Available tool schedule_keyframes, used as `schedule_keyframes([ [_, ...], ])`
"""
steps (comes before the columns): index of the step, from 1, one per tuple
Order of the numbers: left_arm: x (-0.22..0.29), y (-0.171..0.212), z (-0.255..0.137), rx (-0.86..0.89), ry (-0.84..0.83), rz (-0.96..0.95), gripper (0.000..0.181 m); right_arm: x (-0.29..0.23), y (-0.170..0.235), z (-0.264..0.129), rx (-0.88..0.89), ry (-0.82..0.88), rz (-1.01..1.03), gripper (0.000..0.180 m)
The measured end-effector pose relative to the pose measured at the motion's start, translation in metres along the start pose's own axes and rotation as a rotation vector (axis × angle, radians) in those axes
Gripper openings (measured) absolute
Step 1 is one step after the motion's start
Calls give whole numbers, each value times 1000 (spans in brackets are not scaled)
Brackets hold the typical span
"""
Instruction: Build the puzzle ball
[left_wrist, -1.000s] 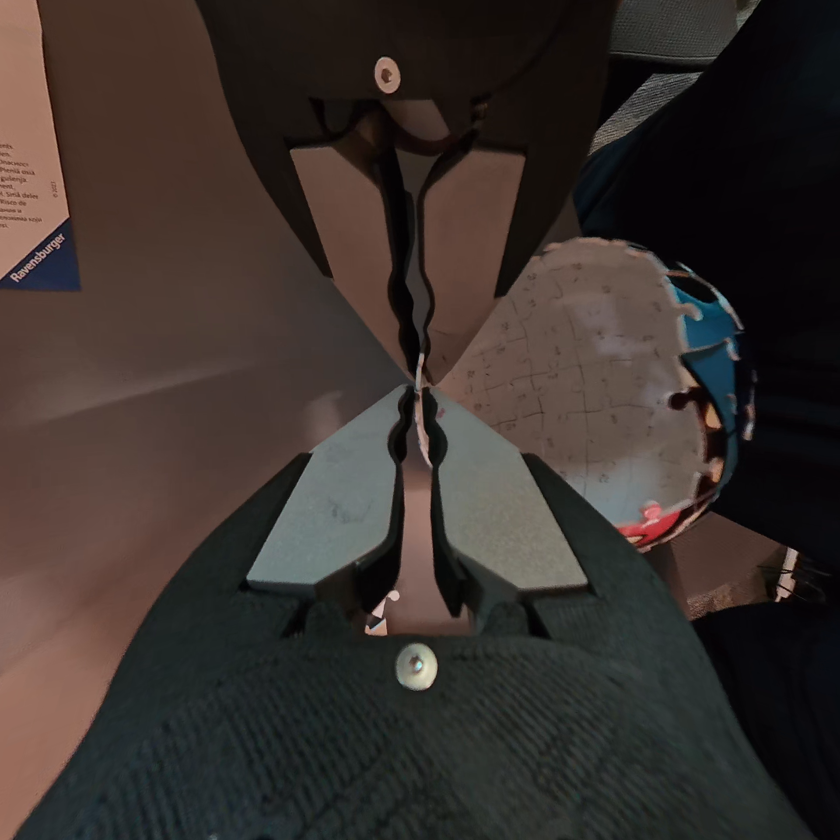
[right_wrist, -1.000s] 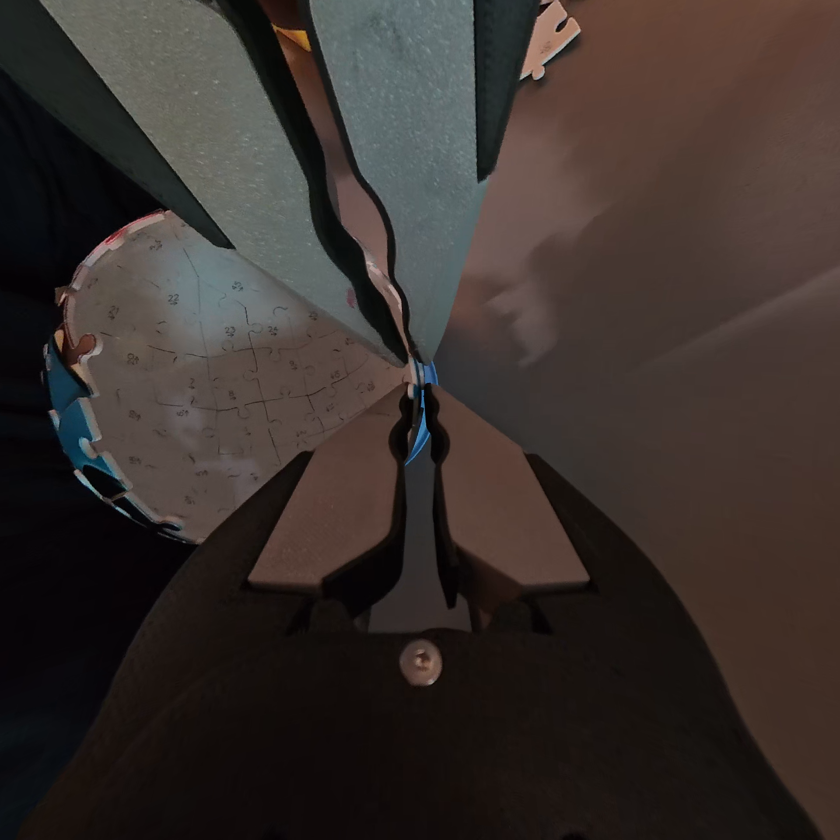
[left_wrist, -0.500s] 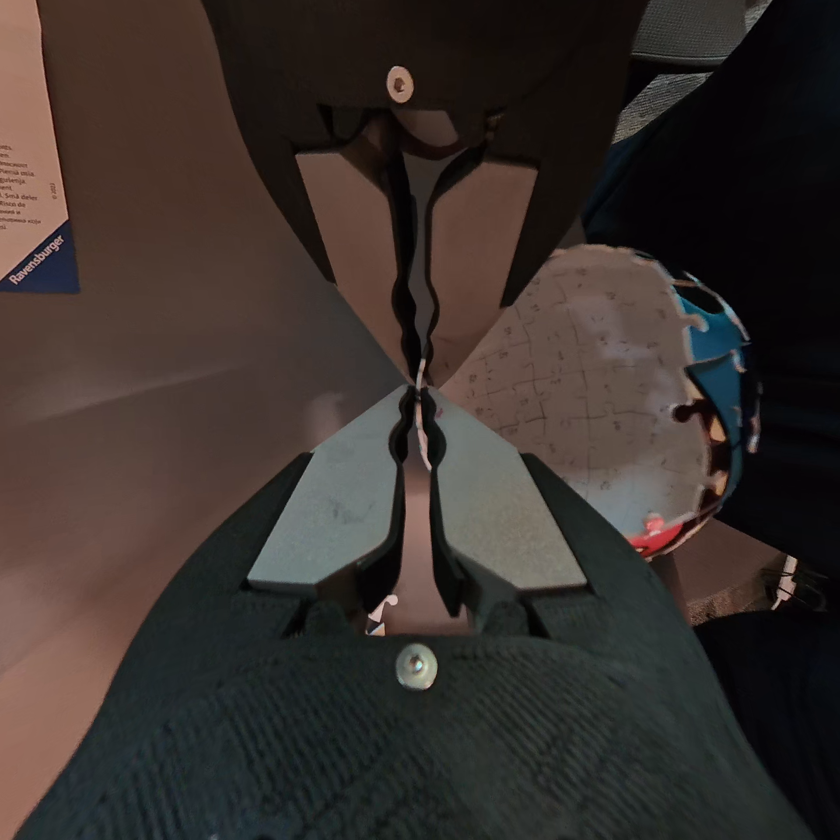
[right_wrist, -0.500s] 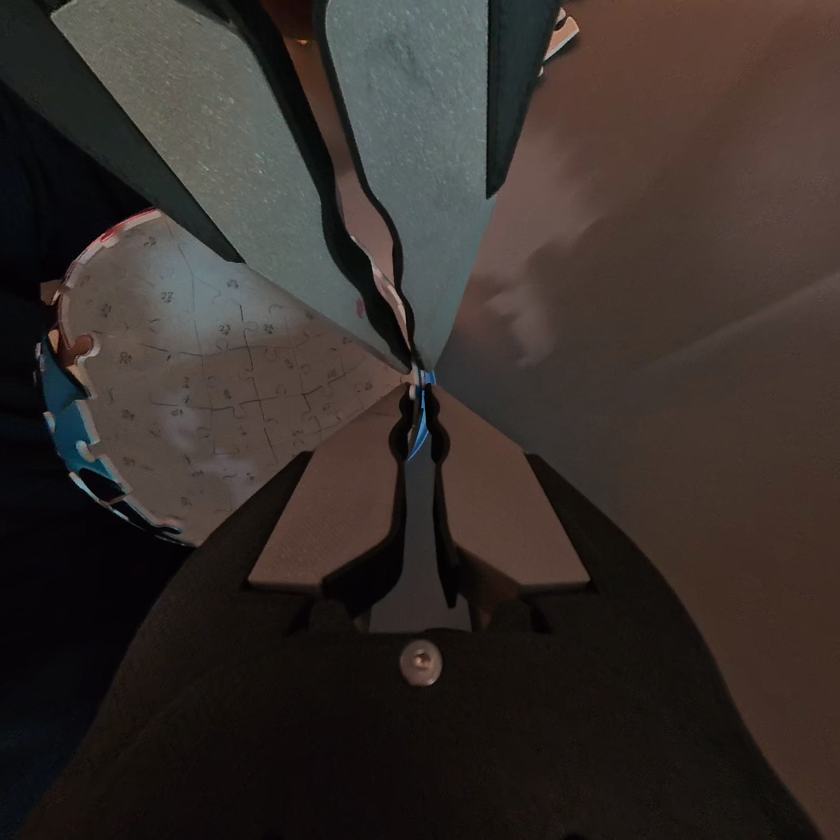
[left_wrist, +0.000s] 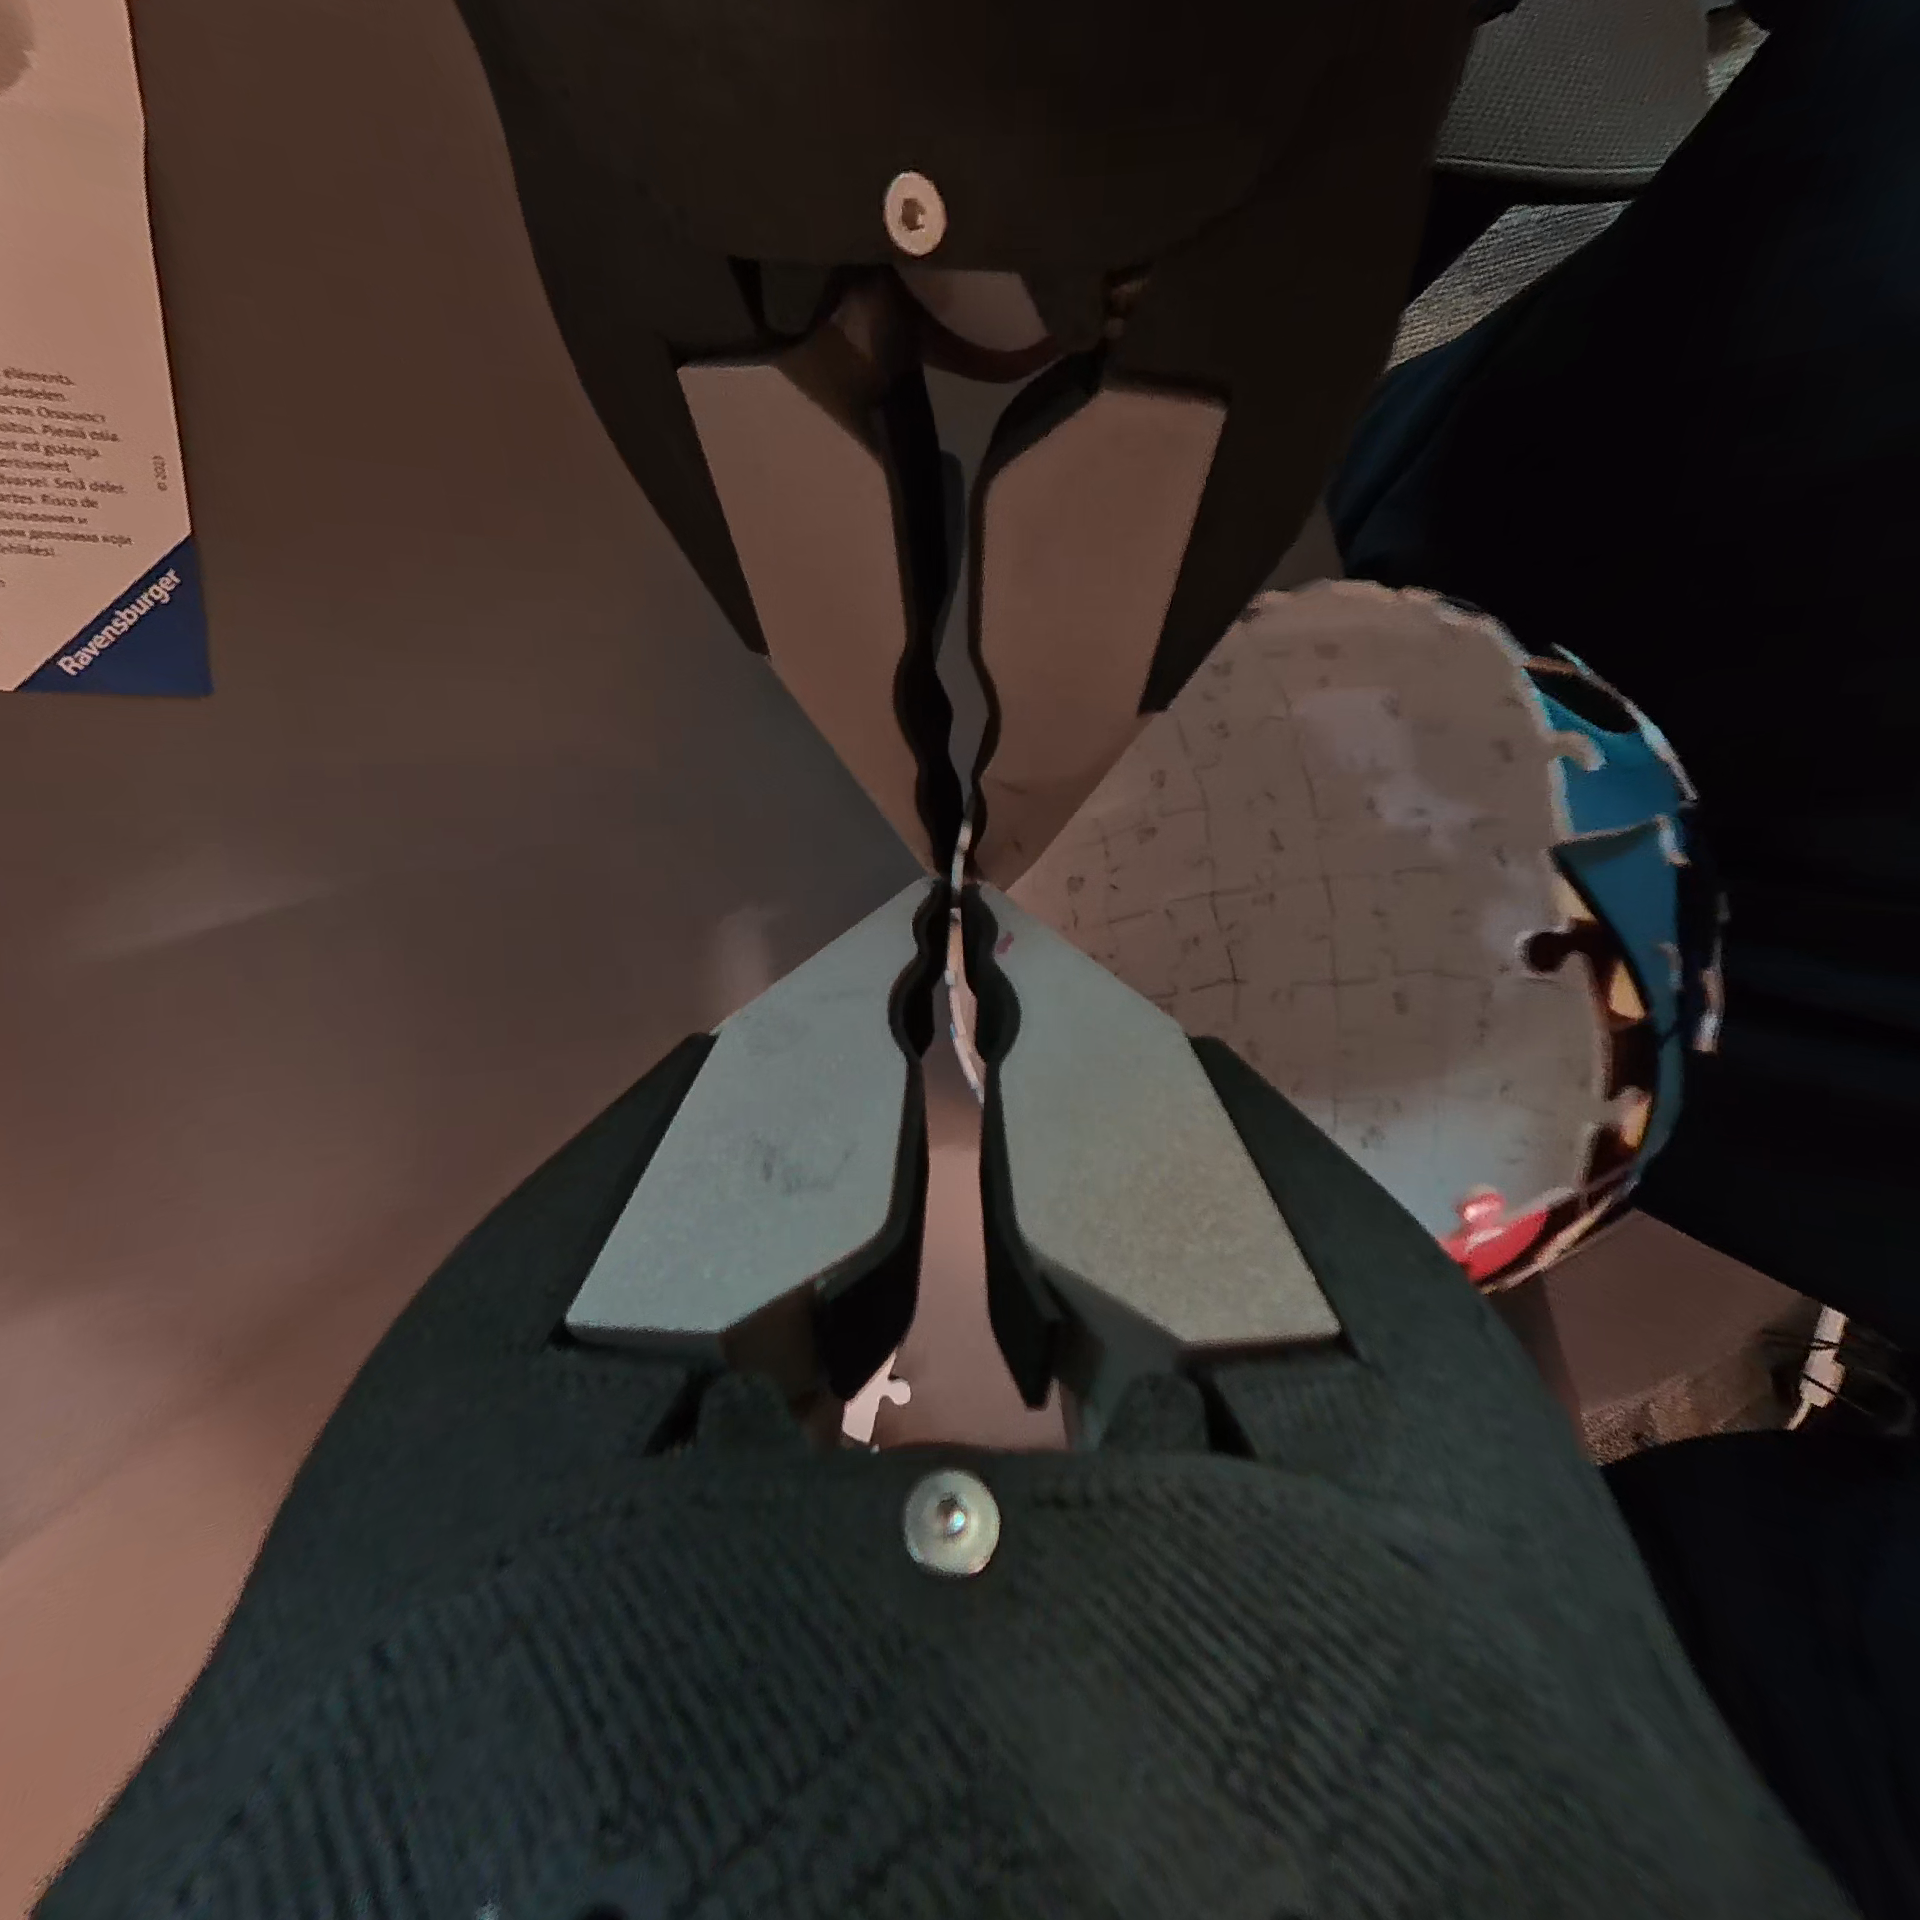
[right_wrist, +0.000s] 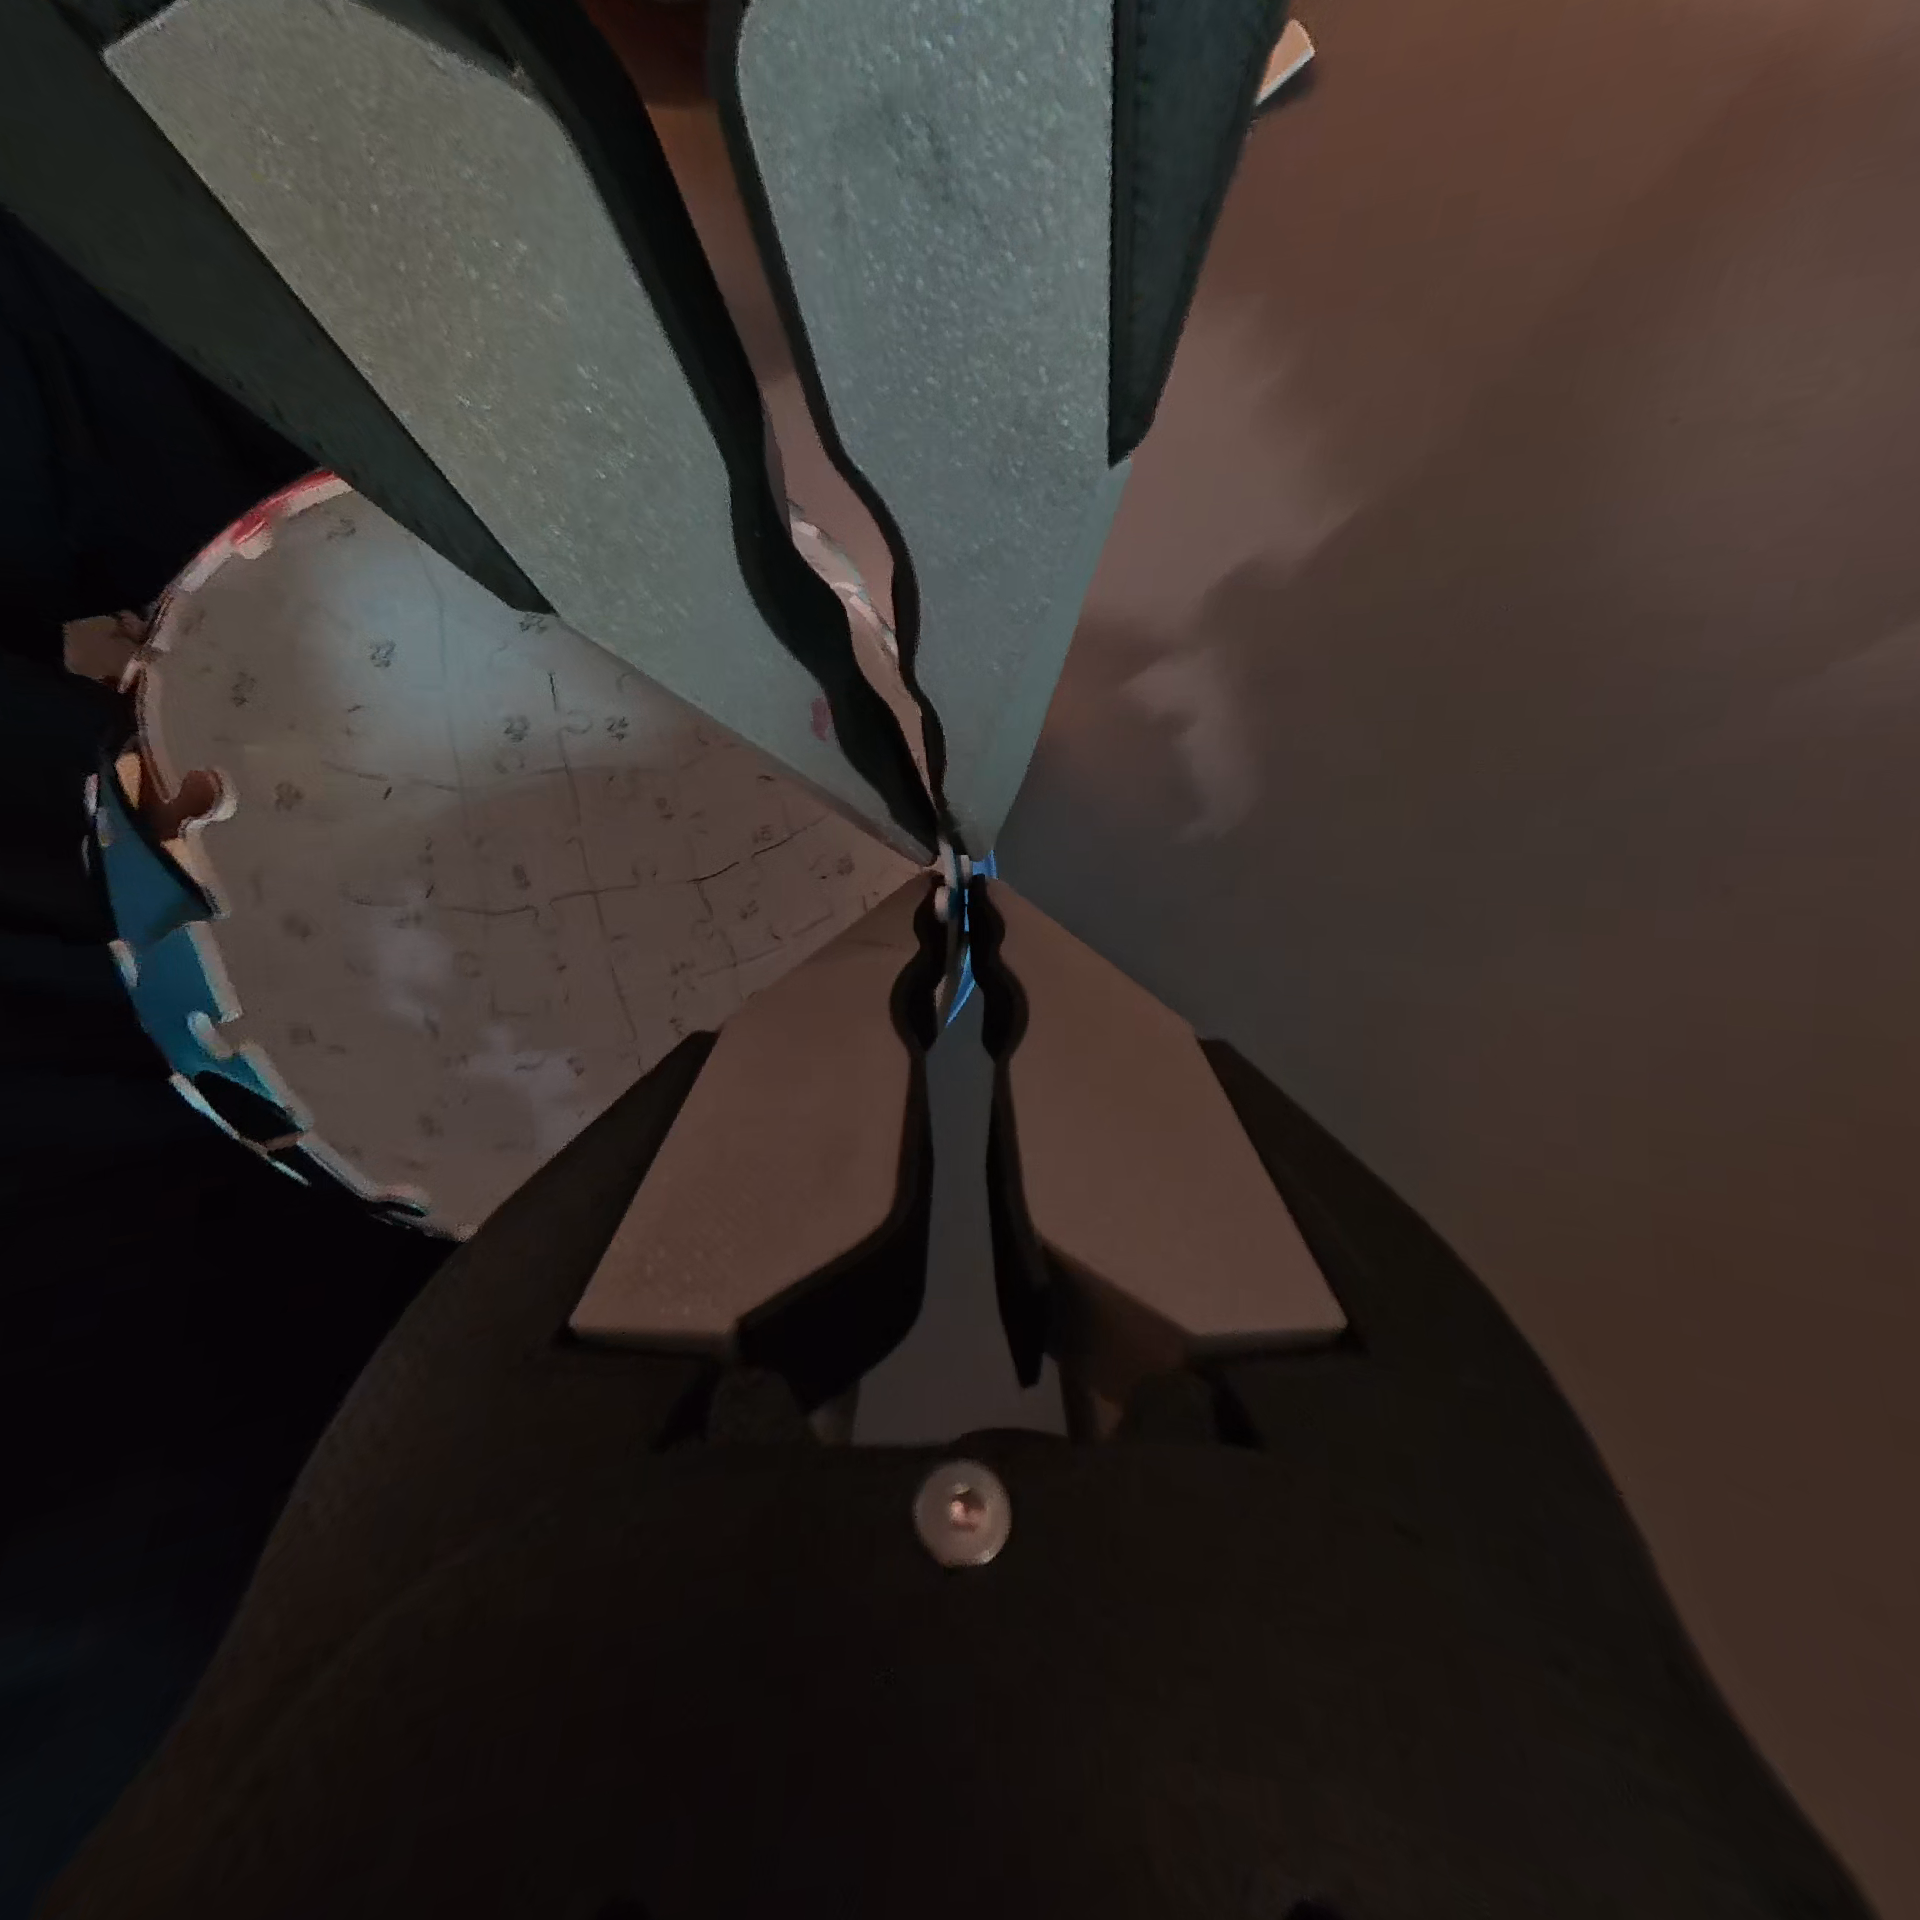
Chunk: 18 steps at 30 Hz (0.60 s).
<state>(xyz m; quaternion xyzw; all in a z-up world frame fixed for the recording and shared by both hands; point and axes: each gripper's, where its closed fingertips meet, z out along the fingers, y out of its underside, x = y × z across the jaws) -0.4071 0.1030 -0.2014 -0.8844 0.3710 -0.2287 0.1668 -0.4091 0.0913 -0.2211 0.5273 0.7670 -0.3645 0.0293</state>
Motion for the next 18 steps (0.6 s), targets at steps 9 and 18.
schedule_keyframes([
  [9, -2, 5, -1, -17, -2, -27, 2, 0, -3, 4, 28, -16, 28, 1],
  [18, -4, 11, 3, -58, -14, -24, 0, 1, -4, 3, 33, 3, 21, 0],
])
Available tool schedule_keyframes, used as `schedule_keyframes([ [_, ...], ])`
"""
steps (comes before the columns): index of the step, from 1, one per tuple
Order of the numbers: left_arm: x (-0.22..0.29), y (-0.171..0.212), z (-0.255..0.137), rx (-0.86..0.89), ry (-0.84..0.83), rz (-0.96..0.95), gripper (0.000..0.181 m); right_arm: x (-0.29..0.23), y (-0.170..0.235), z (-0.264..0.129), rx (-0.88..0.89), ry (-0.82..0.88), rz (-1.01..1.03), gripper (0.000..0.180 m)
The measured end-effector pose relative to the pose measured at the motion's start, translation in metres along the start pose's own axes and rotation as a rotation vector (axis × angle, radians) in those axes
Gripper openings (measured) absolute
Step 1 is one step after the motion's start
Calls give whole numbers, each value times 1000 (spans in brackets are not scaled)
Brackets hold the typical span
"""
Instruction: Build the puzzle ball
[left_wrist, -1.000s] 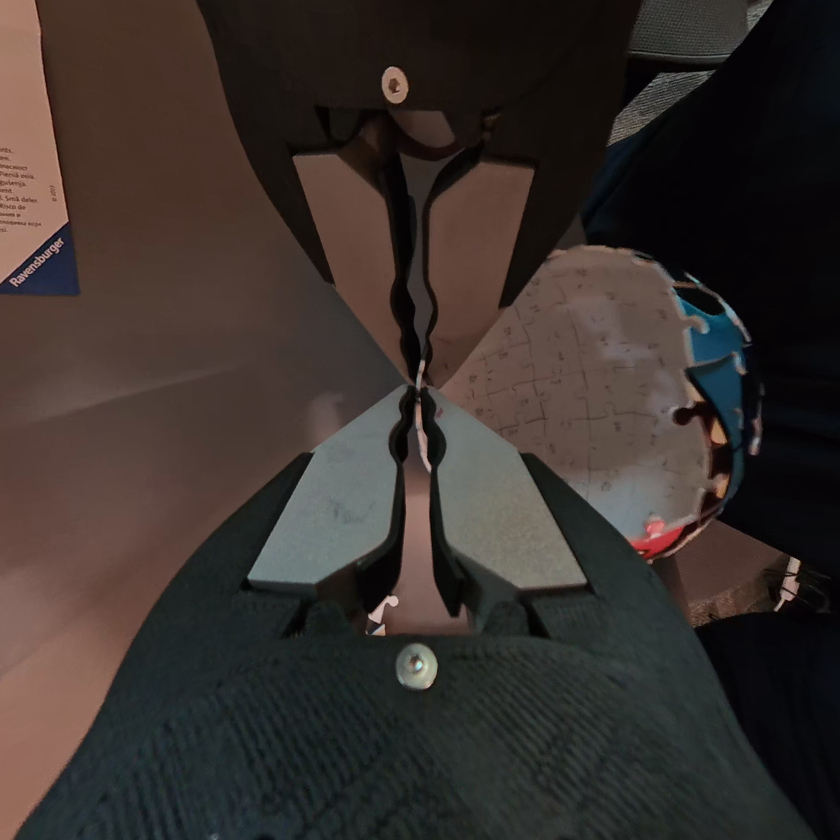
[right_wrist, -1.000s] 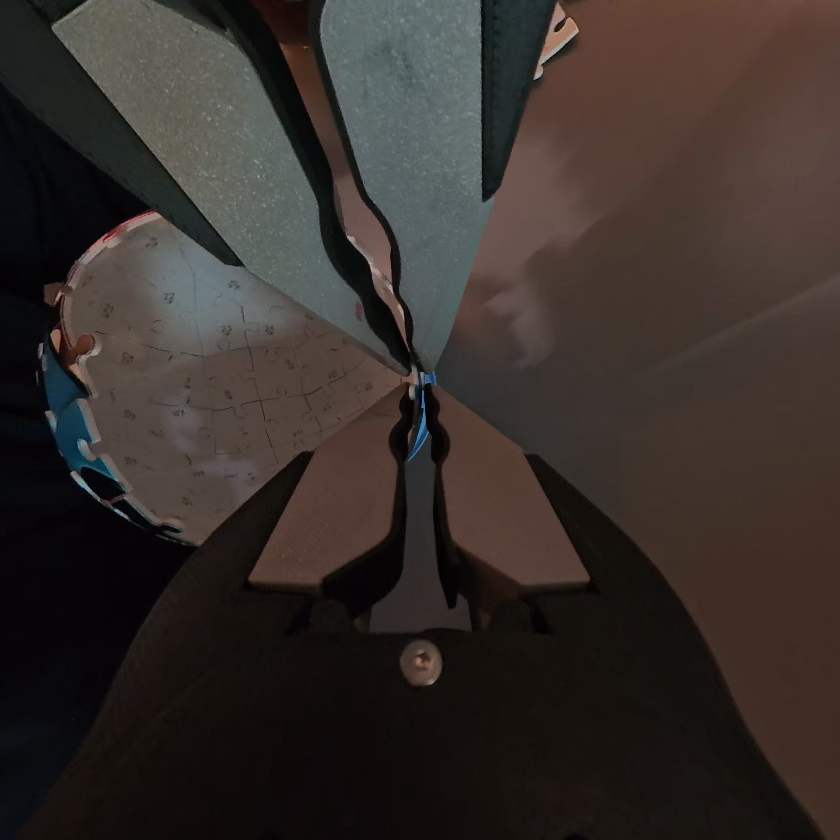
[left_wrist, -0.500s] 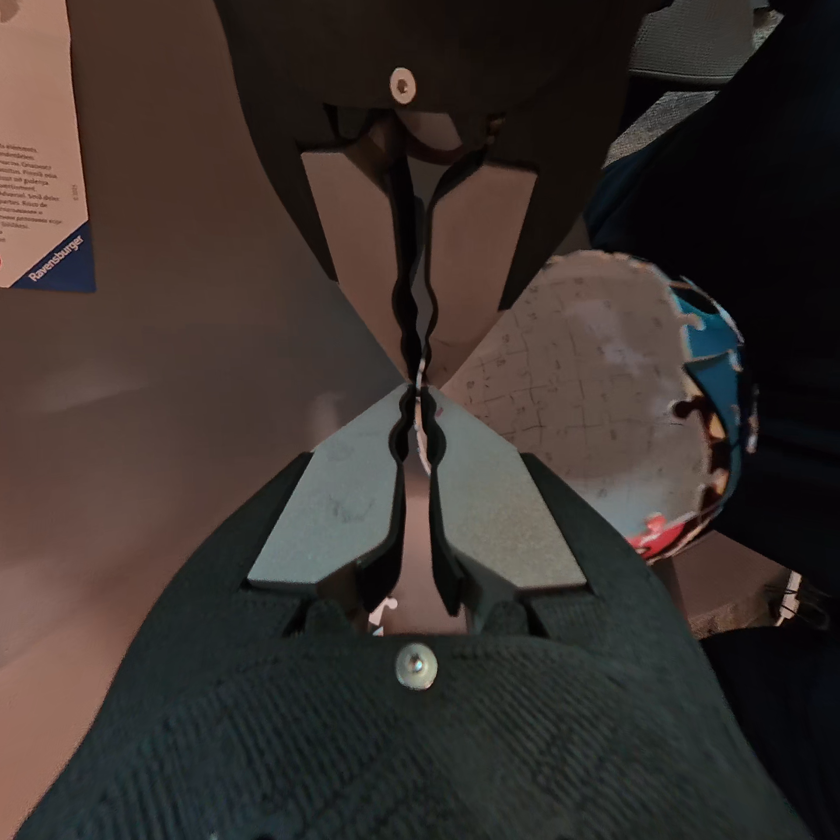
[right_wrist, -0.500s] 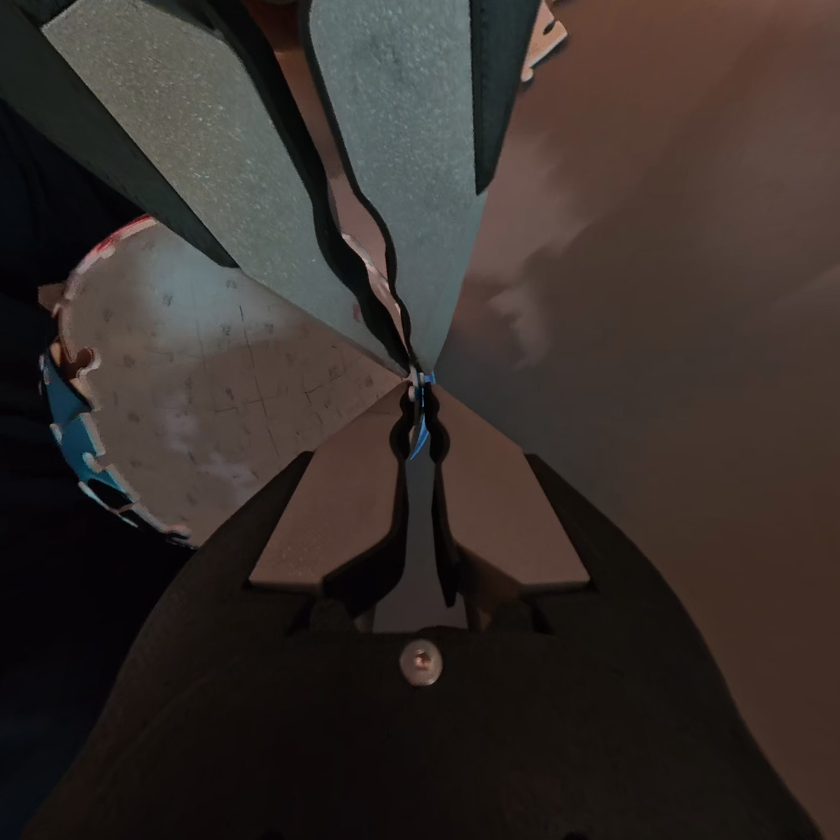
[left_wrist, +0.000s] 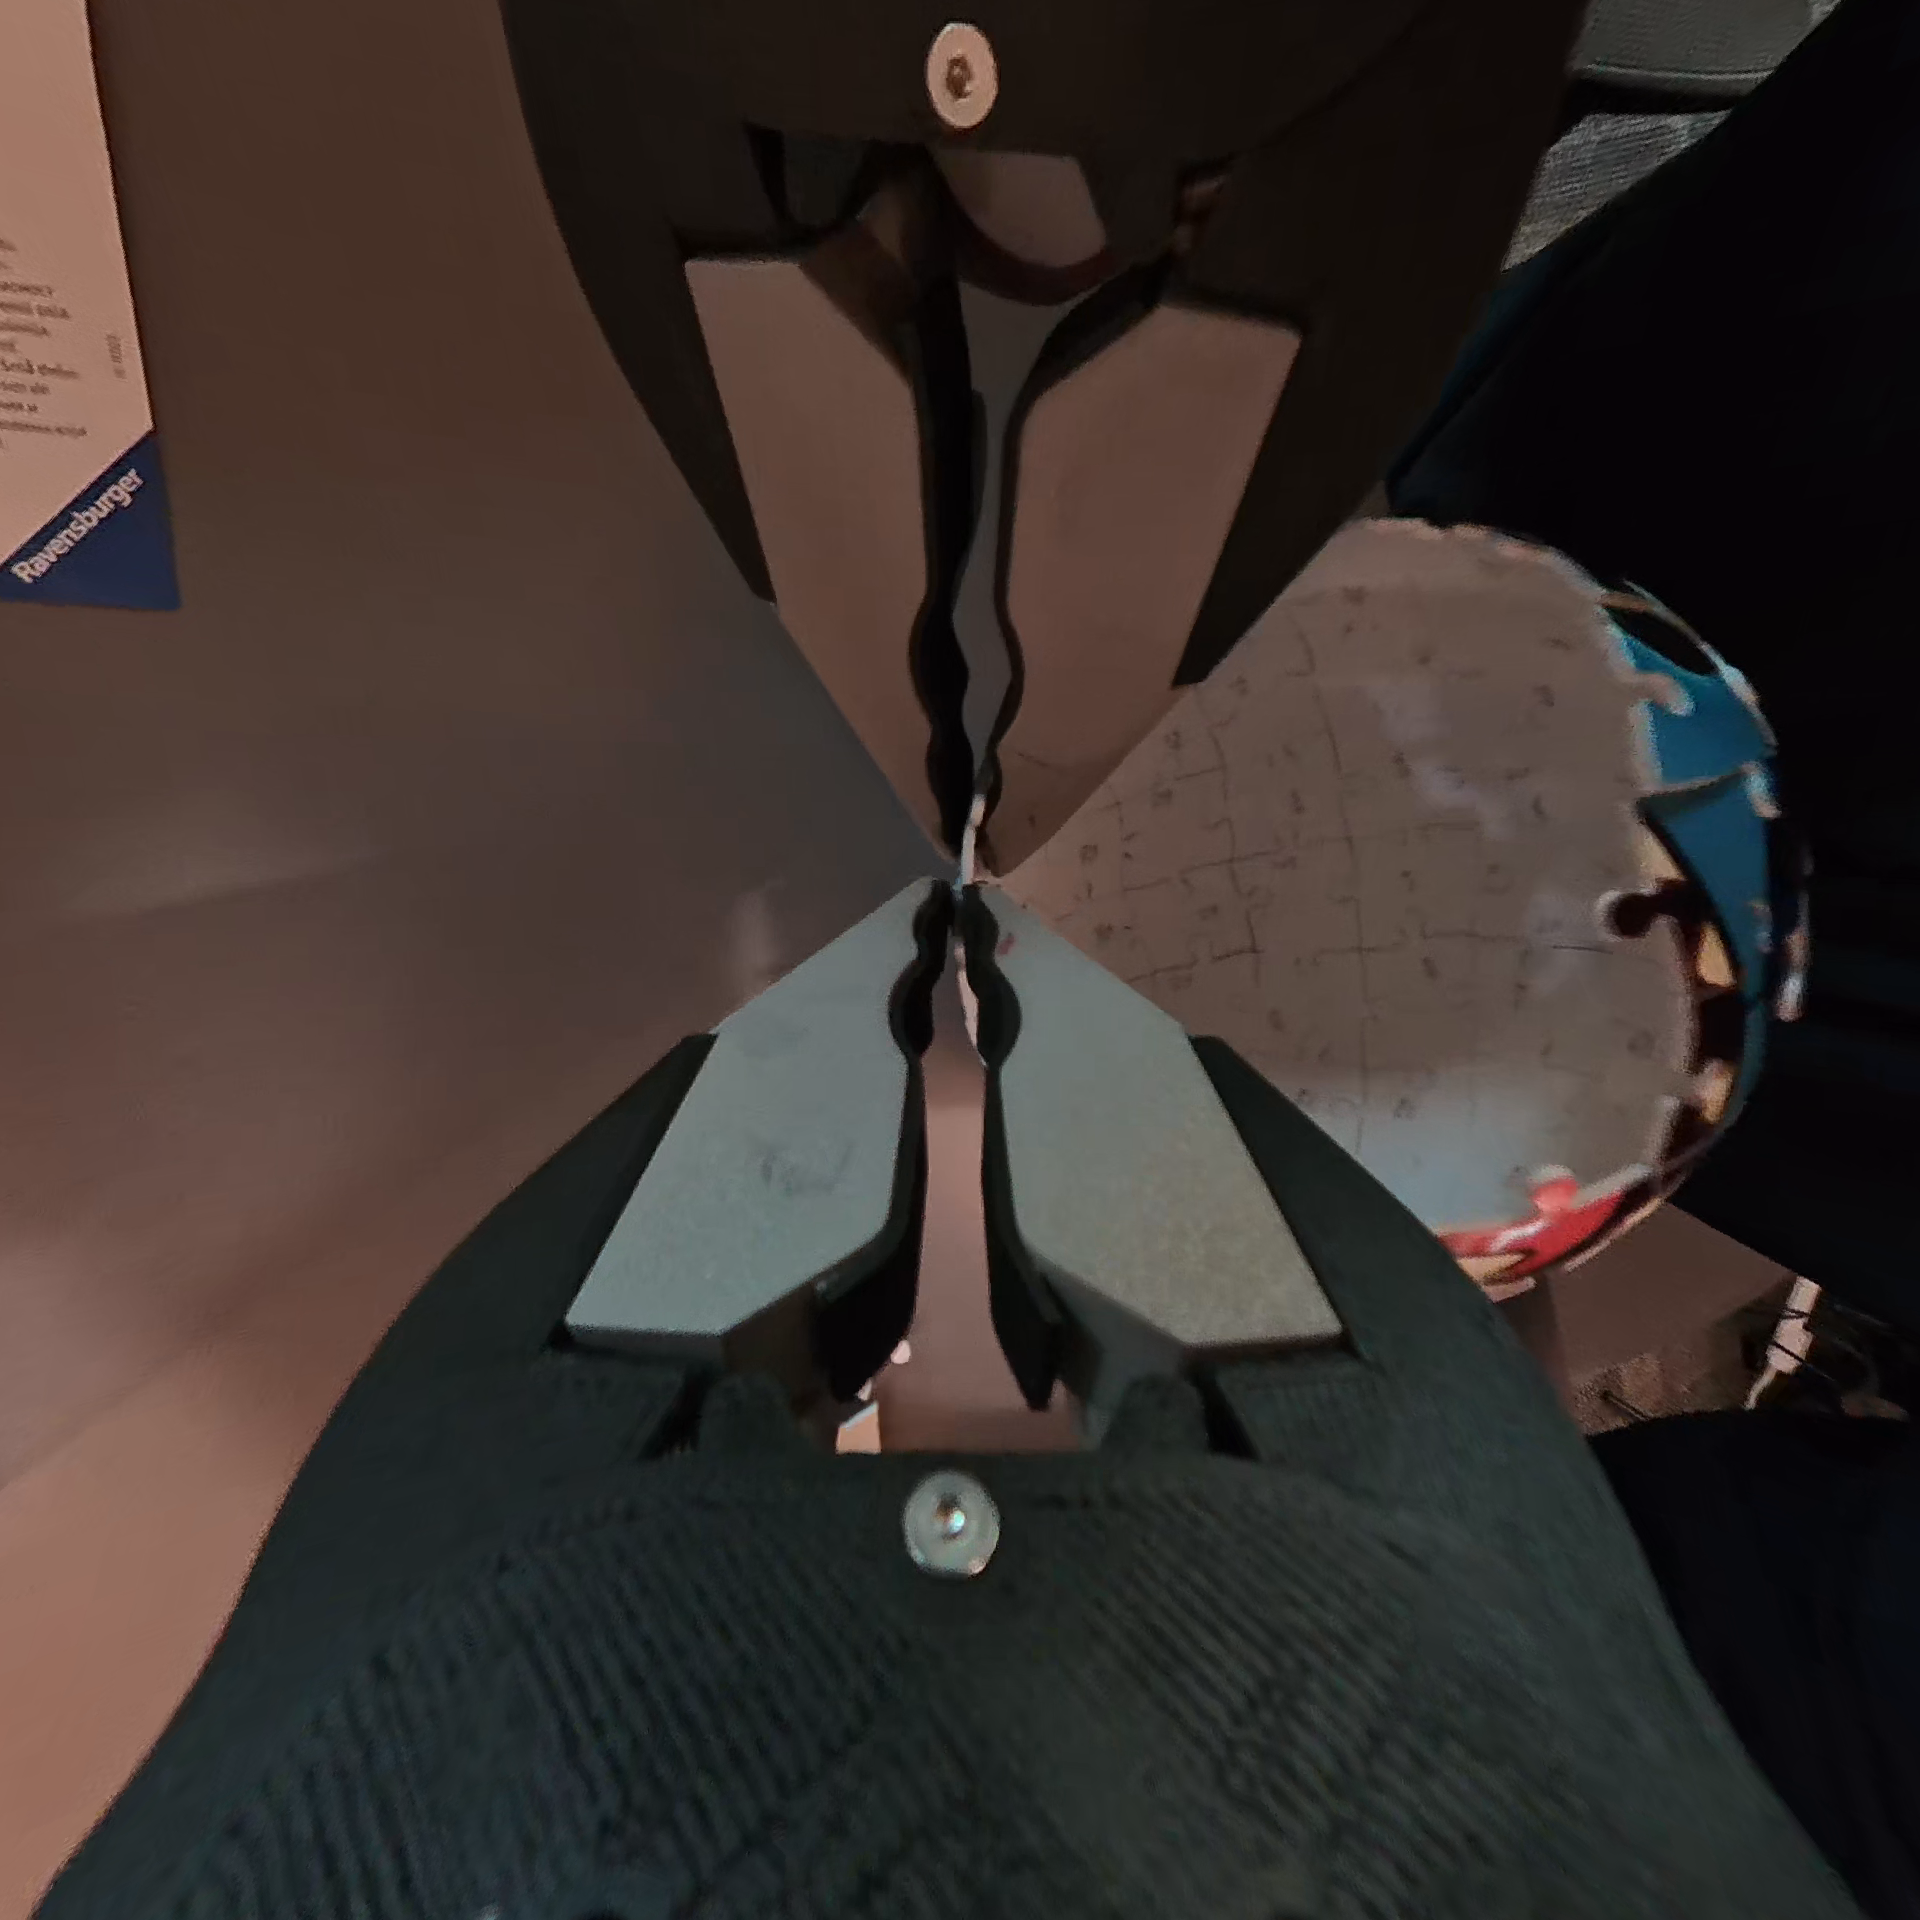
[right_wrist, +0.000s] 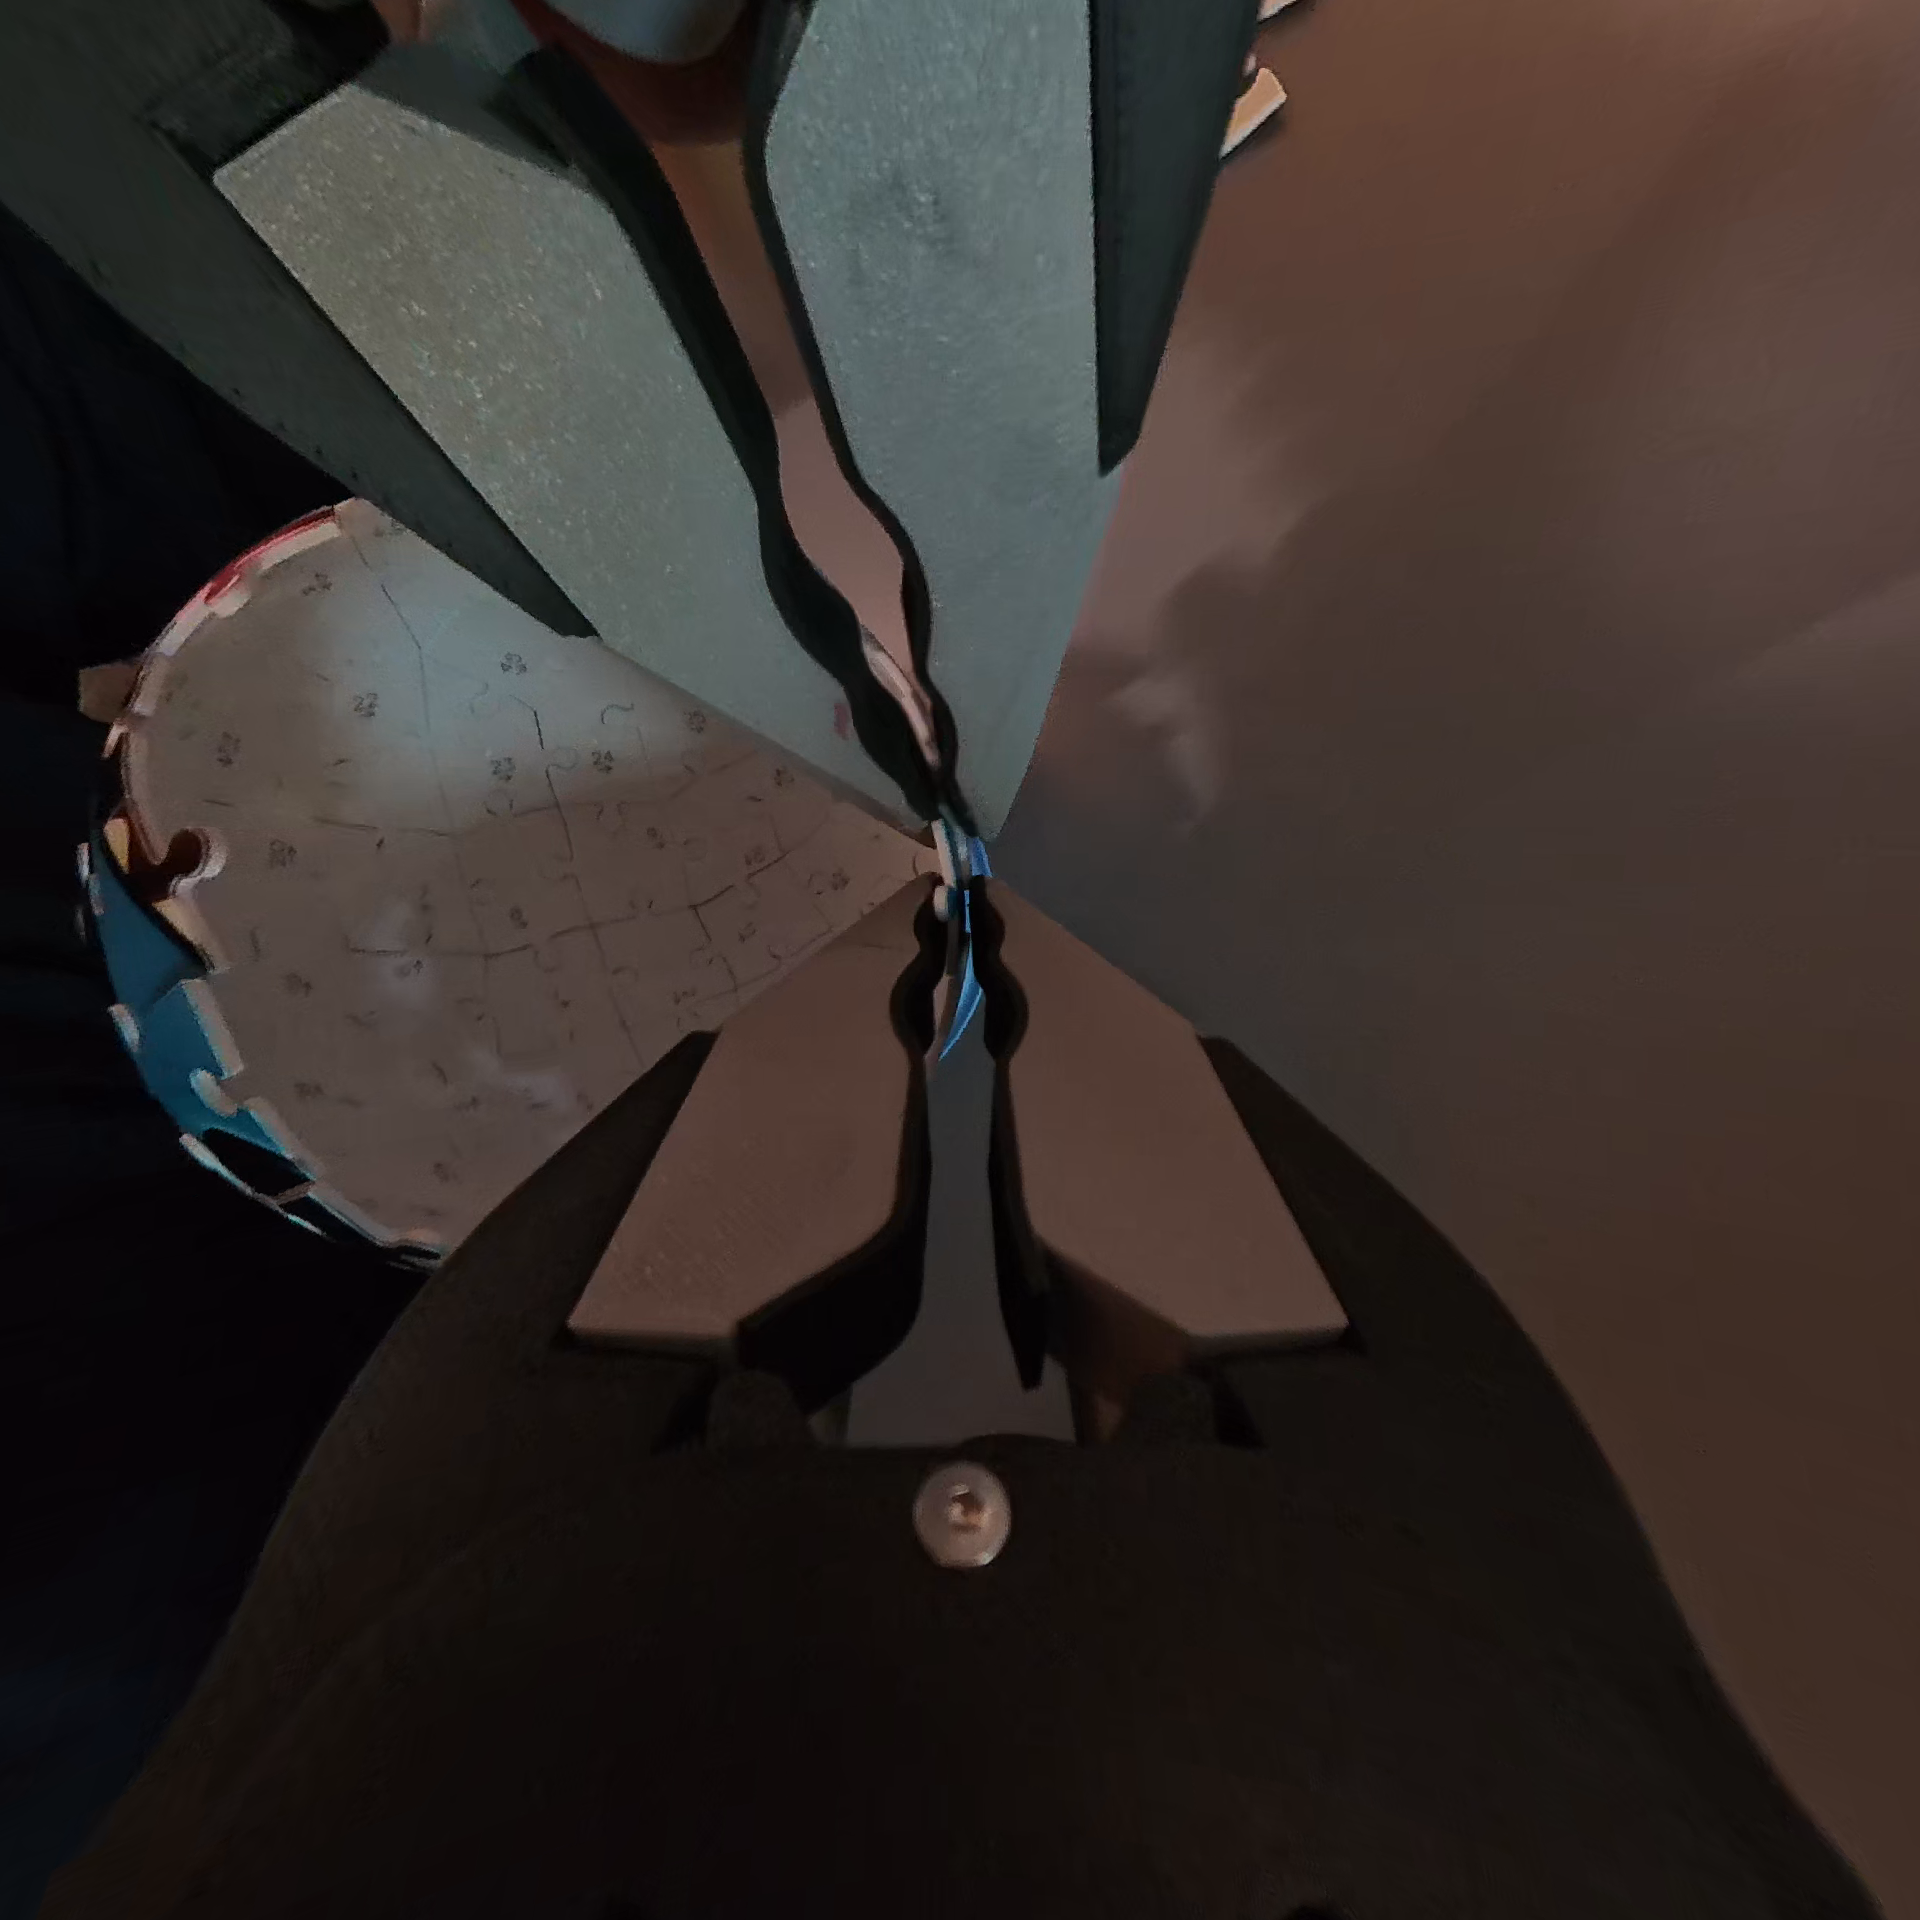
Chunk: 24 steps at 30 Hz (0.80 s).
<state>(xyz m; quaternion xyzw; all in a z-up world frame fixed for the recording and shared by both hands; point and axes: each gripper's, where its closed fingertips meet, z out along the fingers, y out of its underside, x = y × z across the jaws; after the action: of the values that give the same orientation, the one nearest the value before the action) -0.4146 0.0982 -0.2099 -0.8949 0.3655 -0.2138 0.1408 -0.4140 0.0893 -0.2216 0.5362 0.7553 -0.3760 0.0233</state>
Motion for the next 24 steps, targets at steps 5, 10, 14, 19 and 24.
schedule_keyframes([
  [5, -1, -1, -1, 7, -11, 17, 0, 1, -1, -1, 21, -21, 16, 1],
  [10, 4, -3, -2, 33, 33, 23, 1, -2, 0, -2, 27, -65, 39, 1],
  [14, 7, -7, -3, 61, 63, 18, 1, -4, 1, 0, 3, -62, 23, 1],
  [19, 5, -7, -3, 63, 63, 1, 0, -3, 1, 0, -9, -54, 19, 0],
  [24, 0, -7, -6, 72, 41, -4, 0, 0, -3, -1, 3, -49, 11, 1],
])
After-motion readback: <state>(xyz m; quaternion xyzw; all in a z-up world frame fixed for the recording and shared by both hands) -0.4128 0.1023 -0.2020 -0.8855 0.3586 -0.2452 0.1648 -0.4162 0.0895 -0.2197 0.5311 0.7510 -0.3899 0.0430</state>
